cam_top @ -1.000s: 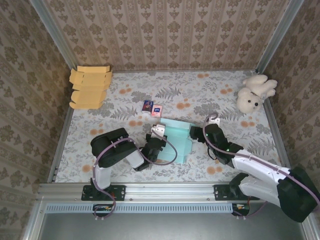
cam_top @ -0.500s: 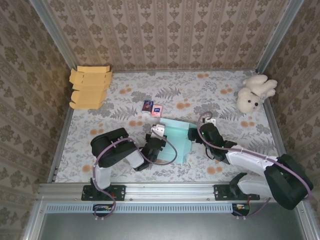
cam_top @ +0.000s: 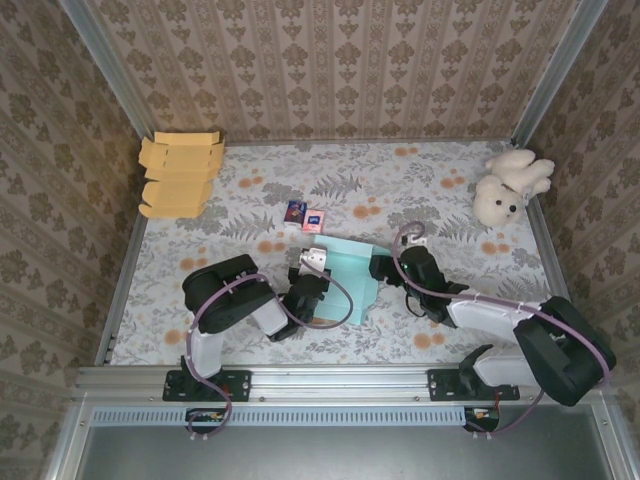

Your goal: Fold the paper box

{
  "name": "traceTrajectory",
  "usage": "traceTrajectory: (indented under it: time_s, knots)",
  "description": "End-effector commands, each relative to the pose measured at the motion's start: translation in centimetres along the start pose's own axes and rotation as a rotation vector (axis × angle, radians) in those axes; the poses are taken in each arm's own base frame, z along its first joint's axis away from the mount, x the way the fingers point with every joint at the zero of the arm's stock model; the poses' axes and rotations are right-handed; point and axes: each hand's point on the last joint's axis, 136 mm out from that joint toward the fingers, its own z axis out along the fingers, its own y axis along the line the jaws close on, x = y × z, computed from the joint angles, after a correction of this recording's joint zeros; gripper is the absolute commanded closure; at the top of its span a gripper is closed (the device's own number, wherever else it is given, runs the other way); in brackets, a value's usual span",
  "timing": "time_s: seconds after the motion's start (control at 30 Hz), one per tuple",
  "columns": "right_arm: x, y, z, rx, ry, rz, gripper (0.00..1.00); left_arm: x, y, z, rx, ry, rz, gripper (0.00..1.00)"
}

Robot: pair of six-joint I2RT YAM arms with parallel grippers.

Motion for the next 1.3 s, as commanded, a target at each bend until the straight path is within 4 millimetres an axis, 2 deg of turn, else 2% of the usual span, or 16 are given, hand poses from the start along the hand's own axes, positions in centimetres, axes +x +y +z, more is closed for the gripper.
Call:
traceTrajectory:
  time_s: [0.0, 0.17, 0.23, 0.37, 0.47, 0.63, 0.9, 1.17, 1.27]
  knots:
    - [0.1, 0.1, -1.7, -0.025, -0.014, 0.003, 0.14, 0.5, -0.9, 0.0, 0.052, 0.015, 0.041, 1.0]
    - [-0.3, -0.7, -4.7, -0.034, -0.056, 0.027, 0.14, 0.6, -0.8, 0.1, 0.055, 0.017, 0.035, 1.0]
    - [-0.6, -2.1, -5.7, 0.021, -0.087, 0.034, 0.15, 0.7, -0.9, 0.1, 0.058, 0.02, 0.036, 1.0]
    - [-0.6, -6.6, -6.9, 0.222, -0.163, 0.064, 0.17, 0.8, -0.8, 0.1, 0.057, 0.02, 0.031, 1.0]
    - [-0.1, -7.7, -6.7, 0.245, -0.176, 0.066, 0.19, 0.9, -0.8, 0.1, 0.059, 0.022, 0.03, 1.0]
    - [0.1, -6.3, -5.1, 0.191, -0.125, 0.02, 0.19, 0.9, -0.8, 0.0, 0.062, 0.024, 0.028, 1.0]
    - [0.4, -2.5, -2.0, 0.044, -0.039, -0.079, 0.21, 1.0, -0.8, 0.0, 0.065, 0.025, 0.02, 1.0]
    - [0.0, -0.9, -1.1, -0.021, -0.054, -0.12, 0.25, 1.1, -0.8, -0.1, 0.068, 0.027, 0.018, 1.0]
    - [-0.2, -0.3, -0.9, -0.05, -0.057, -0.147, 0.3, 1.1, -0.9, -0.1, 0.069, 0.028, 0.021, 1.0]
